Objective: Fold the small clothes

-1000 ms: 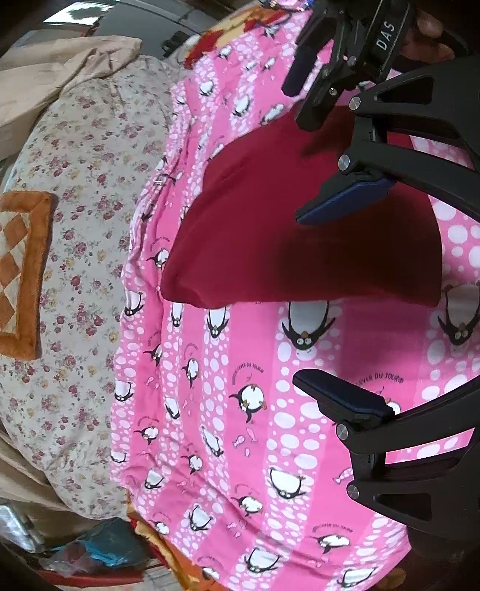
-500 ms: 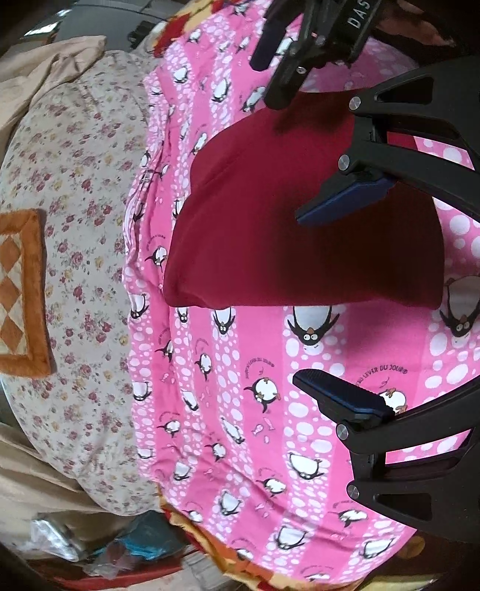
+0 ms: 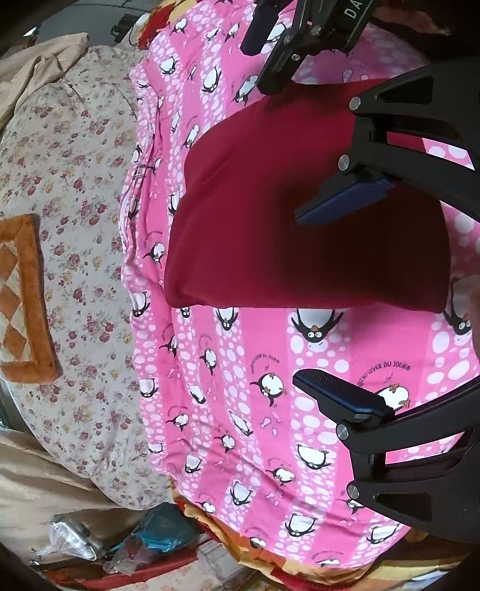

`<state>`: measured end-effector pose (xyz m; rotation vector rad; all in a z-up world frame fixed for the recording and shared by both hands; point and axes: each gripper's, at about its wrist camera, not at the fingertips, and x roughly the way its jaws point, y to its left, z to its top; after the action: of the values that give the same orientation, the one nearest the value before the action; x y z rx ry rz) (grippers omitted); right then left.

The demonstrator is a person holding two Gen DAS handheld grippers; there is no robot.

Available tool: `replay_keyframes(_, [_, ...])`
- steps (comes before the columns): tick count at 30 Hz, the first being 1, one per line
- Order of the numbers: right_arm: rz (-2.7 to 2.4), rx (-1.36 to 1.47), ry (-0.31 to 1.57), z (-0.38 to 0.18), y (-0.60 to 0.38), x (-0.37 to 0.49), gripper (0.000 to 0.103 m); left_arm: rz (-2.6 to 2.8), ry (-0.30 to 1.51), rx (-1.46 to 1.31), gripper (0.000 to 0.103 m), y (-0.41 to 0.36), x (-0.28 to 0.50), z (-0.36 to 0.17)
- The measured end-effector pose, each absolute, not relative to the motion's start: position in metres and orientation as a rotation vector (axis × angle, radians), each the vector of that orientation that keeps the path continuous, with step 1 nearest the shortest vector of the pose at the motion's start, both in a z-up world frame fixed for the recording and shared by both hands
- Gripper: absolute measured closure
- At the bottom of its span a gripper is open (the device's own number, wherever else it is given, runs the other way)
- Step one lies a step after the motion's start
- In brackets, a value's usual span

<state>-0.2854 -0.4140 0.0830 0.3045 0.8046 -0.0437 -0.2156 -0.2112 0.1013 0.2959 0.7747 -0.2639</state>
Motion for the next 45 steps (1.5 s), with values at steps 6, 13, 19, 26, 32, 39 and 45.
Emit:
replay_keyframes(6, [-0.048,0.298,0.805,0.082,-0.413,-0.285,0.025,-0.271,0.81,0.262,0.023,-0.208,-0.211,0.096])
replay_keyframes(13, [-0.046,0.272,0.816,0.078,-0.41,-0.281,0.023,-0.275,0.829,0.21,0.023,-0.198,-0.204,0.094])
replay_keyframes(19, [-0.045,0.259,0.803,0.081,-0.403,-0.28,0.021,-0.289,0.828,0.201,0.023,-0.197,-0.204,0.094])
replay_keyframes(26, [-0.057,0.223,0.8,0.082,-0.394,-0.279,0.02,-0.292,0.829,0.183,0.023,-0.193,-0.205,0.094])
replay_keyframes(32, [-0.055,0.218,0.796,0.084,-0.389,-0.279,0.02,-0.285,0.827,0.173,0.023,-0.188,-0.204,0.096])
replay_keyframes(39, [-0.049,0.208,0.798,0.084,-0.383,-0.277,0.019,-0.278,0.825,0.159,0.023,-0.183,-0.202,0.099])
replay_keyframes(45, [-0.05,0.207,0.798,0.084,-0.382,-0.277,0.019,-0.278,0.822,0.156,0.023,-0.182,-0.203,0.099])
